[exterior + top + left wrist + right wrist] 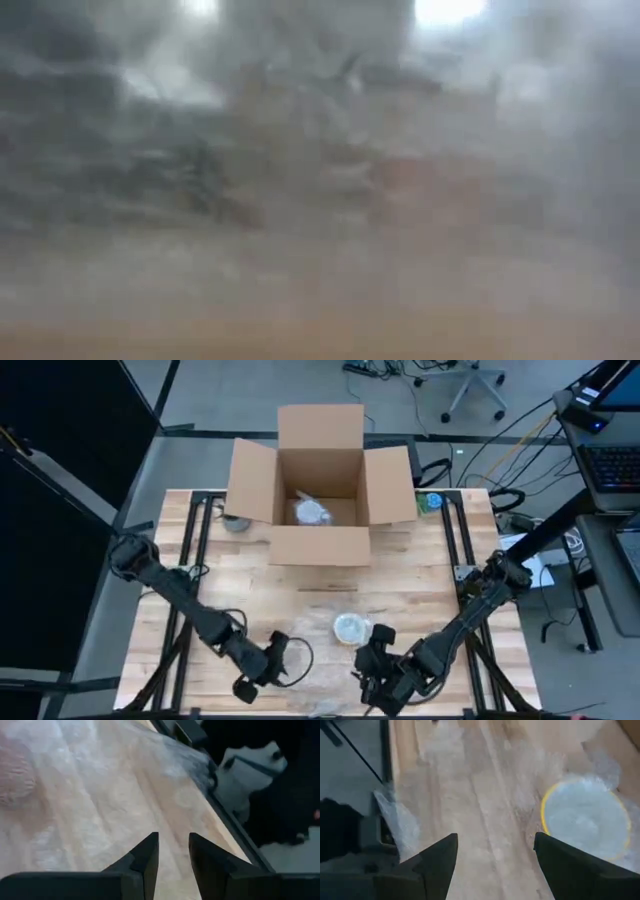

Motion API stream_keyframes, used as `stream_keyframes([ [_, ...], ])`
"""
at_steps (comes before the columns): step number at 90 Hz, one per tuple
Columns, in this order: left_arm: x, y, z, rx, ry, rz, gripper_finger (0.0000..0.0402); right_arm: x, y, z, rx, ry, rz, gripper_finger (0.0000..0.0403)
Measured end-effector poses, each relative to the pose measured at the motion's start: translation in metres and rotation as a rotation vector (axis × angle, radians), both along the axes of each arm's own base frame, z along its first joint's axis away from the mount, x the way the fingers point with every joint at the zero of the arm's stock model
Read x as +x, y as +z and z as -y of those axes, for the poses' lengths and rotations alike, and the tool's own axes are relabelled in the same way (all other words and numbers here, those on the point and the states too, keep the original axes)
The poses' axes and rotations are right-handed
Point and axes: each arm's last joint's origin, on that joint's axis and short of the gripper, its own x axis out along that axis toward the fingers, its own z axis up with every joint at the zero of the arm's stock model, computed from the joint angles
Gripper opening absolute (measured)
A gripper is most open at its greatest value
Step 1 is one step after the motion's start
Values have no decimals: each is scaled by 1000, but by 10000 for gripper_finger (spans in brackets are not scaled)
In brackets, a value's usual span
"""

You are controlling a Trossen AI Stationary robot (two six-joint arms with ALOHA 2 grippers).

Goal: Wrap mug
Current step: Wrap the orange mug with bubble wrap

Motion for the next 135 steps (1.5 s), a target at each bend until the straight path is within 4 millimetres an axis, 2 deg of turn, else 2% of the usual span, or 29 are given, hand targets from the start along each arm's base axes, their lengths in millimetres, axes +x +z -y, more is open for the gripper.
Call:
stream_keyframes([
  [27,-10,-27,38,69,-13,81,96,-7,1,-10,22,-2,27,251],
  [54,4,-47,75,146,-7,133,96,-12,1,-15,55,-26,39,251],
  [68,15,-63,73,235,86,155,96,-12,-4,-19,62,-41,47,251],
  [81,18,-70,74,168,108,105,96,-9,-14,-27,65,-35,51,251],
  [100,12,-69,81,136,73,104,96,-6,-30,-33,72,-61,33,251],
  [116,15,-74,69,229,149,120,96,-5,-30,-35,86,-59,48,251],
  [135,21,-77,66,211,147,102,96,-4,-30,-36,85,-46,57,251],
])
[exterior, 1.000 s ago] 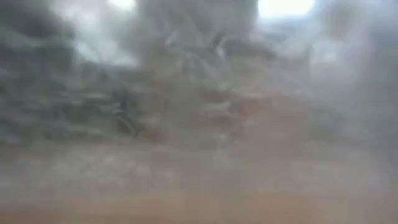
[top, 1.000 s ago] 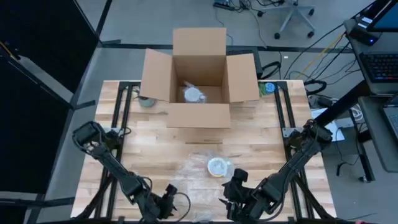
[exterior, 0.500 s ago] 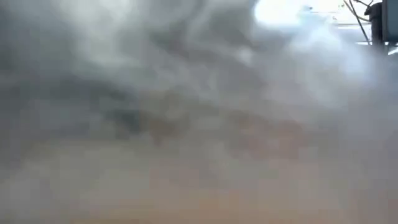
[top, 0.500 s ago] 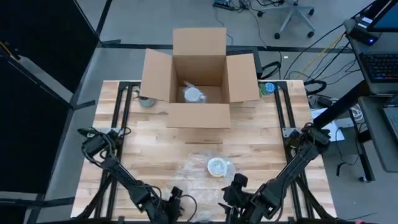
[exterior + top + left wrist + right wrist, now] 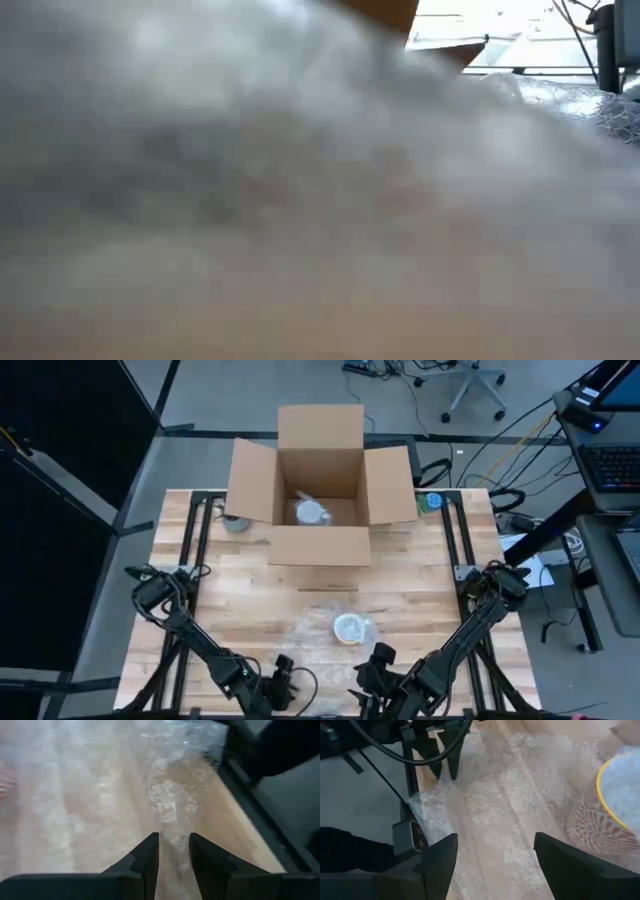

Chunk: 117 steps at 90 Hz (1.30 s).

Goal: Wrap mug
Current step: Wrap the orange mug with bubble wrap

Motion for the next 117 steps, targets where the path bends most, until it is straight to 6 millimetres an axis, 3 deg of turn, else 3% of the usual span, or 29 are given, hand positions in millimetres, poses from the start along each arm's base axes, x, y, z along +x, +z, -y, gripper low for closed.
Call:
stream_keyframes([
  [10,2,-5,-1,17,15,-1,82,0,0,0,-8,7,0,251],
  [21,3,-4,-1,22,21,5,19,0,0,0,-13,12,-1,251],
  [26,5,0,0,28,34,28,9,0,0,0,-24,22,-3,251],
  [61,28,77,-4,-9,18,223,1,-8,10,8,-99,57,-35,251],
  [82,51,102,-22,48,21,299,1,-15,25,29,-303,11,-23,251],
  [101,72,104,-49,83,87,307,1,-7,23,51,-404,-20,-94,251],
  [117,88,105,-76,129,177,319,2,-14,32,57,-456,-29,-98,251],
])
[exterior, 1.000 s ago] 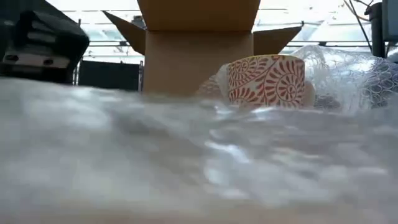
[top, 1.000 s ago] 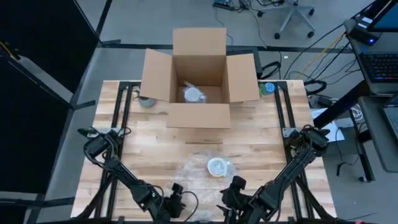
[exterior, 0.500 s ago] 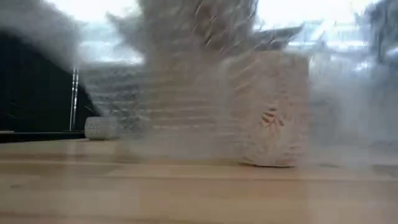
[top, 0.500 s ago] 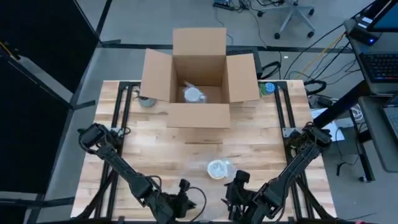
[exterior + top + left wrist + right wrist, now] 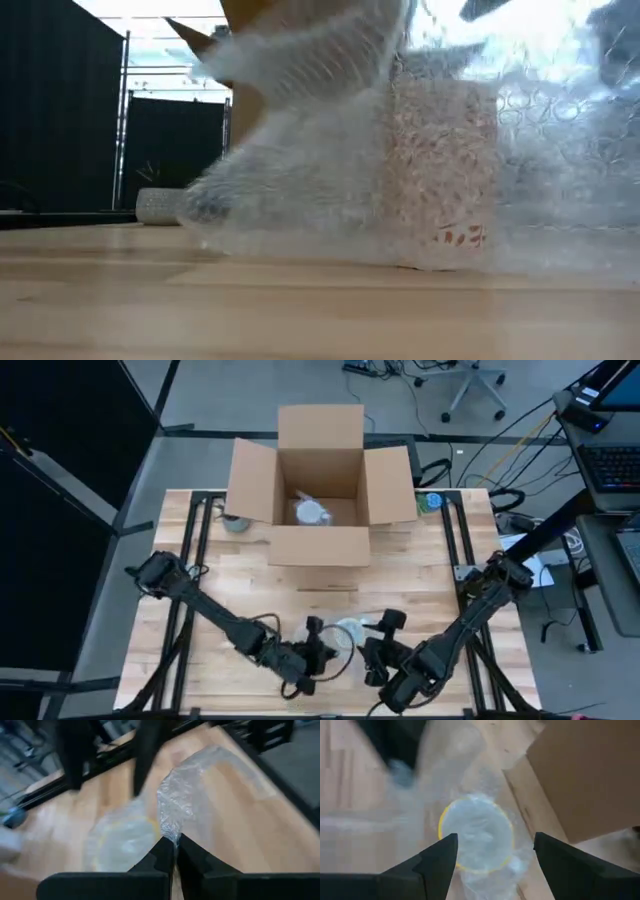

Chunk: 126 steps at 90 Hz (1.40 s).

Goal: Wrap mug
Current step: Wrap the orange mug with bubble wrap

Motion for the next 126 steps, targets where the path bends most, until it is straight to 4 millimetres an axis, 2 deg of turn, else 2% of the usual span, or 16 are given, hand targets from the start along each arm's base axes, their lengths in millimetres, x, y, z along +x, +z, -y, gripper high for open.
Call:
stream_keyframes([
  [23,19,7,-28,40,41,72,2,-5,8,8,-9,-9,-21,251],
  [45,31,7,-56,42,113,71,2,-7,10,10,-17,-7,-35,251],
  [67,39,7,-79,15,174,70,2,-14,38,14,70,43,-26,251],
  [79,41,6,-81,-33,143,56,2,-17,46,10,159,95,-33,251],
  [89,40,5,-80,-34,132,49,2,-8,32,0,215,160,-77,251],
  [103,40,4,-81,-30,134,38,2,9,9,-11,182,216,-100,251],
  [126,39,1,-82,-37,116,22,2,33,-19,4,95,187,-207,251],
])
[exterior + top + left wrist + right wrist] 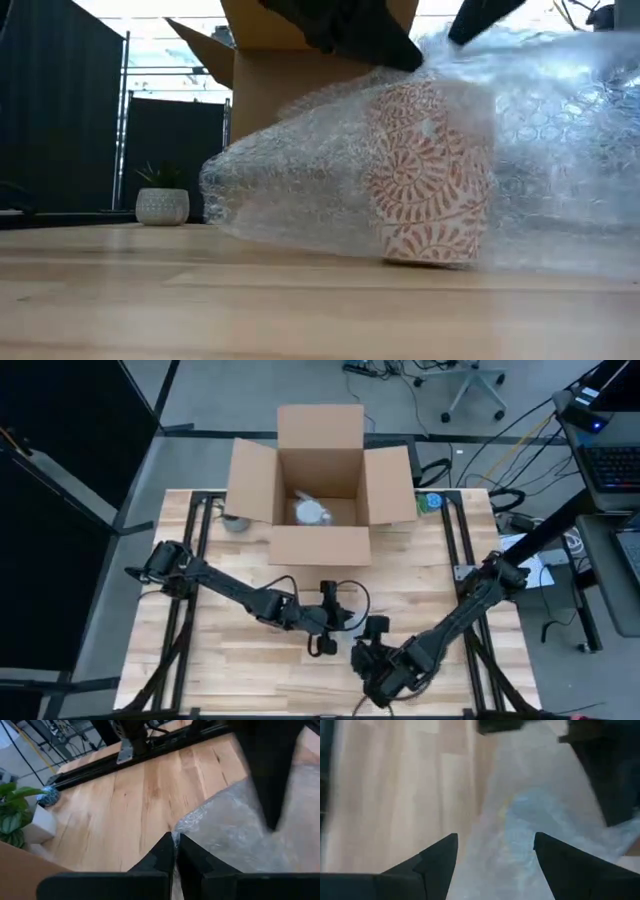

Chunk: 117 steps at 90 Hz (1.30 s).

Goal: Wrap mug
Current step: Wrap the orange mug with bubble wrap

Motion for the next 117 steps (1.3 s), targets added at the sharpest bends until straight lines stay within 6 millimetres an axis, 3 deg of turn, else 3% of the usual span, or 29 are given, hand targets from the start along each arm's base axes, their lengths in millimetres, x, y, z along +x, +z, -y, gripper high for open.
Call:
stream_keyframes([
  [31,-1,-2,0,-1,-10,-17,2,28,-43,17,4,12,-193,251],
  [65,-8,-5,7,17,-35,-79,4,39,-49,16,117,75,-205,251],
  [98,-29,29,-1,-39,-40,-111,112,36,-52,13,161,98,-249,251],
  [117,-45,44,-6,-64,-17,-144,124,36,-53,15,133,95,-255,251],
])
